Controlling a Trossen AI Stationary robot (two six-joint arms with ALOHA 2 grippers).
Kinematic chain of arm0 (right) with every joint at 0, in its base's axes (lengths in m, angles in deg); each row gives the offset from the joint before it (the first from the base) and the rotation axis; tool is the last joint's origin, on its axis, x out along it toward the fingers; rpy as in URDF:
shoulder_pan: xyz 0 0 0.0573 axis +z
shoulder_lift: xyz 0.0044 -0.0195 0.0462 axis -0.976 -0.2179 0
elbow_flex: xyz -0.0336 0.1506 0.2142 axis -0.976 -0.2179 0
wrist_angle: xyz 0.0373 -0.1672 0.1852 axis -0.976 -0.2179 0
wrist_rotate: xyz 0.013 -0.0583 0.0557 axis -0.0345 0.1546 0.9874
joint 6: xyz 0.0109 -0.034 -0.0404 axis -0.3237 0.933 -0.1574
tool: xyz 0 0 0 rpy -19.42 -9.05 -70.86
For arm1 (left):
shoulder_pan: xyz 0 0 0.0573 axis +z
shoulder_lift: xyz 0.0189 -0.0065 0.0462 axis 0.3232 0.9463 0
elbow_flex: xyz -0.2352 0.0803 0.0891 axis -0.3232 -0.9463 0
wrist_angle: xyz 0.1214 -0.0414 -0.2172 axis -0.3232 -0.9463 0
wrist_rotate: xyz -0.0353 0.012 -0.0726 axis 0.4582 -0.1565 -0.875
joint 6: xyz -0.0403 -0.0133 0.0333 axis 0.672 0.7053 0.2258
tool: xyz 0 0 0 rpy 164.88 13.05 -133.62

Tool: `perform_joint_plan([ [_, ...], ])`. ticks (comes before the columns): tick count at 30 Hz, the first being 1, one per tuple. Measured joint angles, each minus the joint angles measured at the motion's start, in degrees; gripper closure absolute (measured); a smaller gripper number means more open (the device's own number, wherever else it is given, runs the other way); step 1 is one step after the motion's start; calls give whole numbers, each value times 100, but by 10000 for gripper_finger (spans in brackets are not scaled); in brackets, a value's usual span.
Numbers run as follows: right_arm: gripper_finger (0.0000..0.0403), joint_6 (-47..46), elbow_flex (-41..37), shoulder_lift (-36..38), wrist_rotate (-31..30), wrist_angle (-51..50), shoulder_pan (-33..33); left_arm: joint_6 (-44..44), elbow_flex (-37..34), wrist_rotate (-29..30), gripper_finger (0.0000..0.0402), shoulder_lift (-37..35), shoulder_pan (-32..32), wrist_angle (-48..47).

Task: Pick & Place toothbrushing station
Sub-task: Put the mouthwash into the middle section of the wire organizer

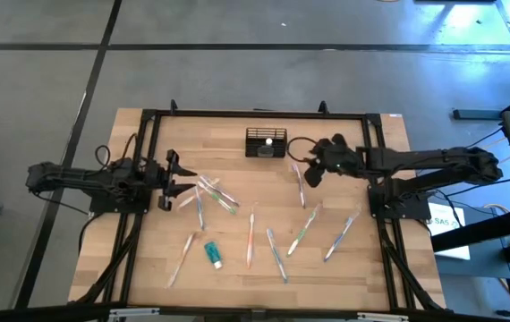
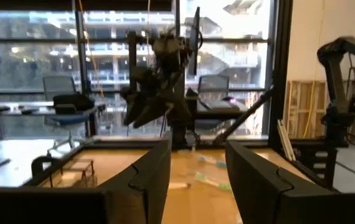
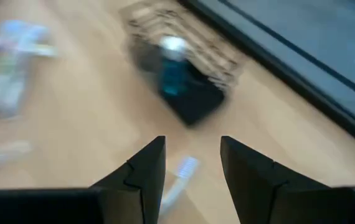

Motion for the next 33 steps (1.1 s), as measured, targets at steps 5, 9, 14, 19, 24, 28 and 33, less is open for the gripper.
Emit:
perform_joint_plan([
  [5, 245, 246, -344, 0, 552, 908, 0, 97, 164, -5, 251, 716, -56, 267],
  [9, 245, 286, -414, 0, 736, 1017, 0, -10, 383, -4, 251, 1372, -228, 488],
  [14, 245, 114, -417, 0, 754, 1118, 0, -427, 808, -7, 251, 2214, -584, 623],
  [19, 245, 75, -419, -33, 754, 1344, 0, -968, 1455, -7, 251, 3017, -878, 91],
  [24, 245, 77, -419, -59, 752, 1364, 0, -1211, 2367, -2, 251, 3733, -1024, -1200],
  [28, 245, 77, -419, -59, 750, 1365, 0, -1253, 3004, -27, 251, 4178, -1107, -1980],
  [33, 245, 79, -419, -59, 744, 1362, 0, -1105, 3641, -331, 251, 4626, -1267, -2842],
])
